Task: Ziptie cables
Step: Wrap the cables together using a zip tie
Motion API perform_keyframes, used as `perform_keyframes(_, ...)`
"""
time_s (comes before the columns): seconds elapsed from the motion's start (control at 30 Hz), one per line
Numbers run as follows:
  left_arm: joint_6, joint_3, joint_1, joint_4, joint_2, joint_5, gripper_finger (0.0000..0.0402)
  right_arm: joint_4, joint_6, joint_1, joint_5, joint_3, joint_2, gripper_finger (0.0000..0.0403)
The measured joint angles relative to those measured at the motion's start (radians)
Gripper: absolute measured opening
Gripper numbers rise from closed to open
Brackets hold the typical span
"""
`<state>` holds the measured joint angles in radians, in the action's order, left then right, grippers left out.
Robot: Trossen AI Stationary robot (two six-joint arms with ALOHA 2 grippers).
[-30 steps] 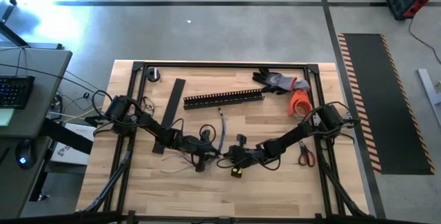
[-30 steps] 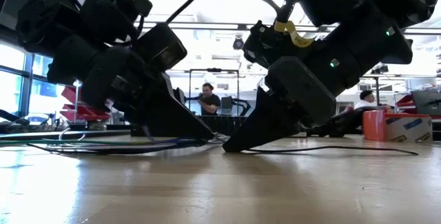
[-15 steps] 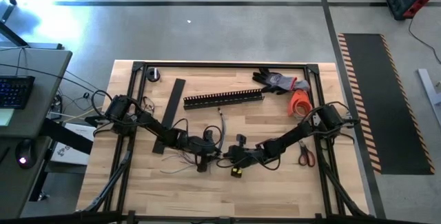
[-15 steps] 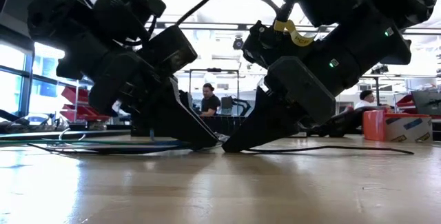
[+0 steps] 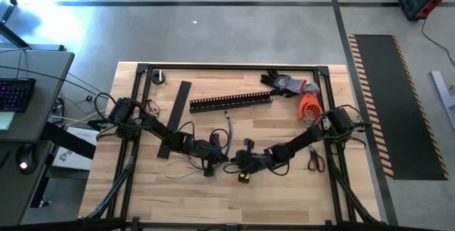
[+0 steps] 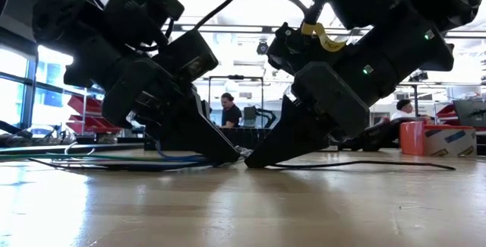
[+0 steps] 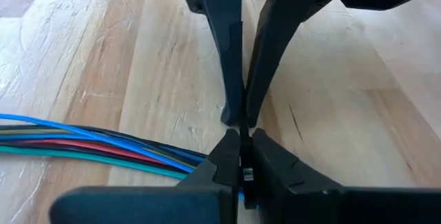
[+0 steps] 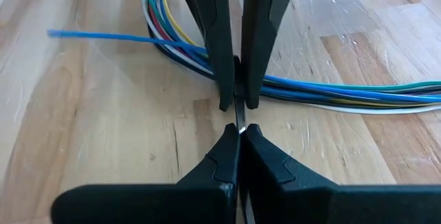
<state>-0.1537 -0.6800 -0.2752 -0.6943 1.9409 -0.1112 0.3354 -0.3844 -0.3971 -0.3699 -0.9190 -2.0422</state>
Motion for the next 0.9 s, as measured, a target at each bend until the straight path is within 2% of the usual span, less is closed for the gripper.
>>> perform_keyframes(0.13,-0.022,0.012,-0.006,0.025,-0.004,0.0,0.0004,-0.061,-0.051,-0.04,-0.059,-0.005,0.0,0.0)
perform_keyframes(0.37,-0.03,0.045,-0.008,-0.052,-0.002,-0.01,0.0002,-0.12,-0.148,-0.087,-0.116,0.021,0.028,0.0001)
perform_keyframes(0.57,-0.028,0.045,-0.008,-0.054,-0.002,-0.014,0.0001,-0.339,-0.105,-0.062,-0.056,0.031,0.171,0.0007)
perform_keyframes(0.73,-0.033,0.046,-0.007,-0.077,-0.001,-0.037,0.0019,-0.485,-0.104,-0.037,-0.074,0.031,0.27,0.0072)
perform_keyframes(0.9,-0.01,0.026,0.001,-0.07,-0.062,-0.008,0.0085,-0.502,-0.08,-0.034,-0.097,0.029,0.293,0.0151)
